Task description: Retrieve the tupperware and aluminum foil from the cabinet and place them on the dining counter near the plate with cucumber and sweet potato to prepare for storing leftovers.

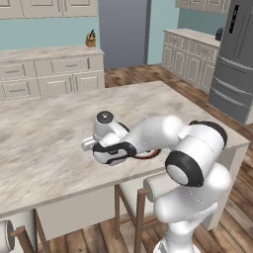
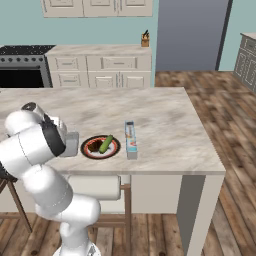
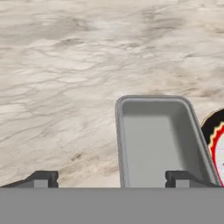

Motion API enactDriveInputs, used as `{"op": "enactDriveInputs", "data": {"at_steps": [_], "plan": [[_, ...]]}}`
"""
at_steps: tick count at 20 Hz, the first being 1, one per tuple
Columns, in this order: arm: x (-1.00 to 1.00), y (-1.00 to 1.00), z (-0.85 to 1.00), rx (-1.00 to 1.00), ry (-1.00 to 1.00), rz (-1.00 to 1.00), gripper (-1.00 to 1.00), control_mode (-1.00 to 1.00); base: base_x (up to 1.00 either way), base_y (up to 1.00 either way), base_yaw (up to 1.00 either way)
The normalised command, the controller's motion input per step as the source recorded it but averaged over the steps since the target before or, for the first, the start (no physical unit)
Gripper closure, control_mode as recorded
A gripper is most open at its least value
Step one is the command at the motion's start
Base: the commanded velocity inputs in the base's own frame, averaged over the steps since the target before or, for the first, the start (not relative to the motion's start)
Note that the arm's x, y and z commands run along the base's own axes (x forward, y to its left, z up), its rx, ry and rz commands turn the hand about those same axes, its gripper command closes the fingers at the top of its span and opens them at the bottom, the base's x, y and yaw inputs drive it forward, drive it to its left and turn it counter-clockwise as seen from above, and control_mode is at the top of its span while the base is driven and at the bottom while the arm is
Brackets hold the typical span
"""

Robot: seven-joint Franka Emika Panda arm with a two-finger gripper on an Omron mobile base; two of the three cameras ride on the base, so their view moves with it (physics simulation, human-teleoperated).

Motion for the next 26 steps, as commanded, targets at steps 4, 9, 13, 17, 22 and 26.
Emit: {"op": "enactDriveInputs", "data": {"at_steps": [4,9,13,17,22,26], "plan": [[-0.42,-0.20,0.81,0.00,-0.05,-0.06,-1.00,-1.00,0.00,0.00,0.00],[-0.76,-0.39,0.85,0.00,-0.04,-0.08,-1.00,-1.00,0.00,0.00,0.00],[-1.00,-0.55,0.76,0.04,-0.10,-0.05,-1.00,-1.00,0.00,0.00,0.00],[-0.77,-0.60,0.46,0.17,-0.08,-0.02,-1.00,-1.00,0.00,0.00,0.00],[-0.41,-0.78,0.04,0.30,-0.12,0.00,-1.00,-1.00,0.00,0.00,0.00],[-0.26,-0.89,0.00,0.30,-0.05,0.00,-1.00,-1.00,0.00,0.00,0.00]]}}
